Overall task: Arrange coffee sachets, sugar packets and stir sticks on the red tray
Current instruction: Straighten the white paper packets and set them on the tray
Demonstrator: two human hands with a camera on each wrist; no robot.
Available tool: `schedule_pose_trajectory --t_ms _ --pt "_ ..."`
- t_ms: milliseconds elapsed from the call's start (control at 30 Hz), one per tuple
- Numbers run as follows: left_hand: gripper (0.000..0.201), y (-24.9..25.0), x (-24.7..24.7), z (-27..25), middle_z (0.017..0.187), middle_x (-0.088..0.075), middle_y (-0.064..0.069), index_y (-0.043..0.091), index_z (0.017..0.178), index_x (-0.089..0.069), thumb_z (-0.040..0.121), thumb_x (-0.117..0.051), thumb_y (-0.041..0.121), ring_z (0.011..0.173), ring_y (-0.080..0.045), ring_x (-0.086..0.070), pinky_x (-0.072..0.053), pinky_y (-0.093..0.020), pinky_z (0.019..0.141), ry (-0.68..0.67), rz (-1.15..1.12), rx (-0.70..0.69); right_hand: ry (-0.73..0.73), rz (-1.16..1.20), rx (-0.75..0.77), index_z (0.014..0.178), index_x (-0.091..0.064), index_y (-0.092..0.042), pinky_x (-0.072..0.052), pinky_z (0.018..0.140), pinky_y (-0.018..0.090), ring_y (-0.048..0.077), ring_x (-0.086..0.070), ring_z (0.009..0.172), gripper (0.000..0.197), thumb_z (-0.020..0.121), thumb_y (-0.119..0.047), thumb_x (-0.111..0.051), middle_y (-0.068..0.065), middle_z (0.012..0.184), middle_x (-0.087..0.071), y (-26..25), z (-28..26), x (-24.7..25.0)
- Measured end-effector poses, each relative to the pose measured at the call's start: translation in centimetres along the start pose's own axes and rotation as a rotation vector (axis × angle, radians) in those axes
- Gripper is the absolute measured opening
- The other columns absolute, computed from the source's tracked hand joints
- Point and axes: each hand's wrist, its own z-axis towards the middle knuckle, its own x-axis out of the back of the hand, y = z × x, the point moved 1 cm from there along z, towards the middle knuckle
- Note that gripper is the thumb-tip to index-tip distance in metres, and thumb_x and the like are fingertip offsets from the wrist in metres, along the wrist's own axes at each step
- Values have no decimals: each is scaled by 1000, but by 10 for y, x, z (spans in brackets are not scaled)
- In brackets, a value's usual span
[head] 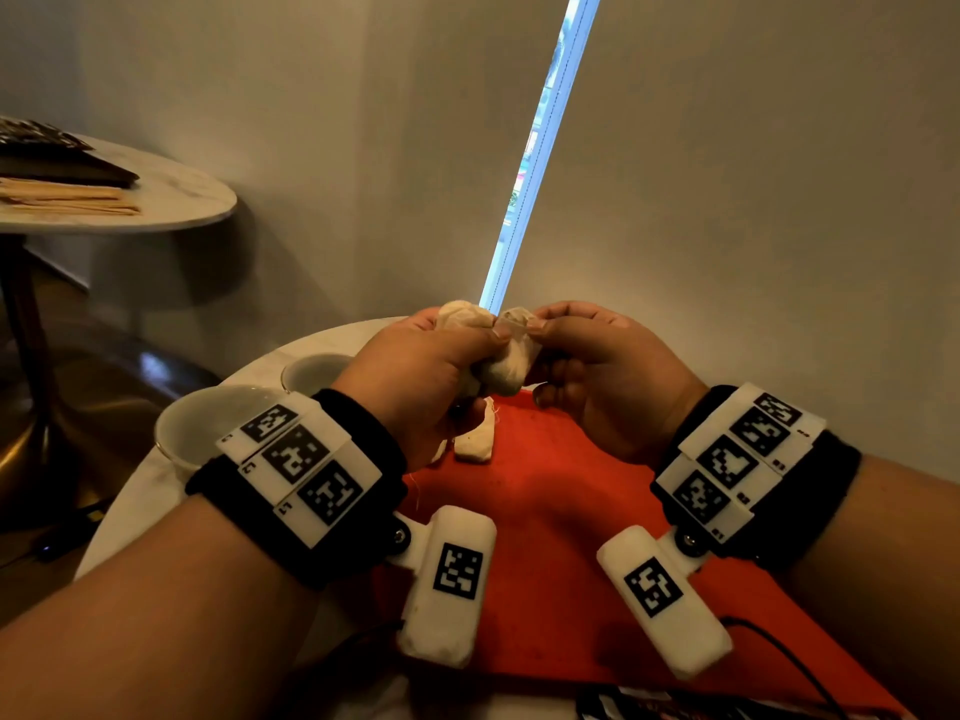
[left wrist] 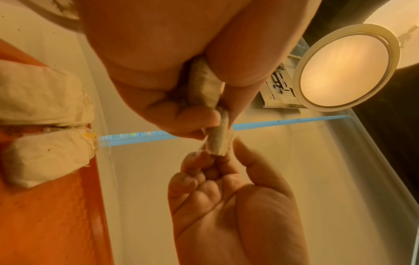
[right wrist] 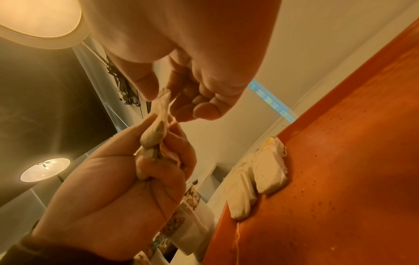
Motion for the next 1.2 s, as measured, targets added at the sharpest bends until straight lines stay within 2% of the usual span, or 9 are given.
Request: schedule_pose_trajectory --t_ms 133,300,533,700,833,900,1000,1067,1200 --pt "12 1 -2 -1 83 -52 -13 16 107 -64 96 -60 17 72 -22 -44 -36 -21 50 13 -28 14 7 -16 9 93 -61 -8 -40 50 27 21 -61 60 5 93 -4 -59 9 73 -68 3 0 -1" --pt "5 6 3 1 73 -59 0 21 93 -62 93 -65 18 59 -10 -55 -39 -17 45 172 -142 -10 87 -15 7 99 -62 -7 -37 47 26 22 -61 60 7 94 -4 -58 11 75 -68 6 5 8" --pt "29 13 10 4 73 -62 0 13 122 -61 94 -65 17 61 -9 -63 -43 -15 44 301 -265 -109 107 -299 -126 88 -61 -12 -29 49 28 18 -56 52 14 92 2 -60 14 75 -64 26 17 22" --pt "32 15 10 4 77 -63 -2 12 123 -61 92 -67 20 63 -10 -63 -43 -15 44 313 -286 -85 -48 -549 -316 91 -67 -11 -35 52 29 15 -59 53 12 88 0 -65 9 72 -68 40 17 16" --pt "17 14 12 4 77 -62 -1 16 109 -64 92 -67 18 60 -11 -62 -47 -20 48 298 -224 -112 -181 -583 -412 95 -66 -9 -37 52 30 18 -60 56 12 88 1 -66 14 80 -67 48 18 6" --pt "15 15 13 3 79 -61 -1 12 106 -62 92 -66 15 57 -9 -61 -49 -23 51 279 -146 -174 -165 -588 -431 95 -65 -10 -39 52 30 19 -64 58 14 88 2 -66 13 82 -68 51 22 4" --pt "24 14 15 1 94 -61 -1 8 118 -61 94 -63 11 61 -2 -62 -50 -17 54 259 -65 -213 -91 -581 -443 93 -63 -10 -42 44 25 21 -66 57 15 88 4 -65 12 78 -67 54 30 0" --pt "31 14 15 1 97 -62 -5 6 122 -61 92 -64 14 67 -10 -63 -52 -24 57 266 -101 -199 -40 -537 -449 90 -60 -9 -42 39 23 26 -66 58 17 89 8 -62 14 73 -64 55 34 -2" --pt "28 14 15 3 89 -63 -5 7 116 -62 90 -67 16 66 -16 -62 -53 -28 57 285 -114 -175 -1 -477 -481 86 -57 -7 -52 52 35 32 -67 64 16 91 8 -59 17 73 -61 59 41 -4"
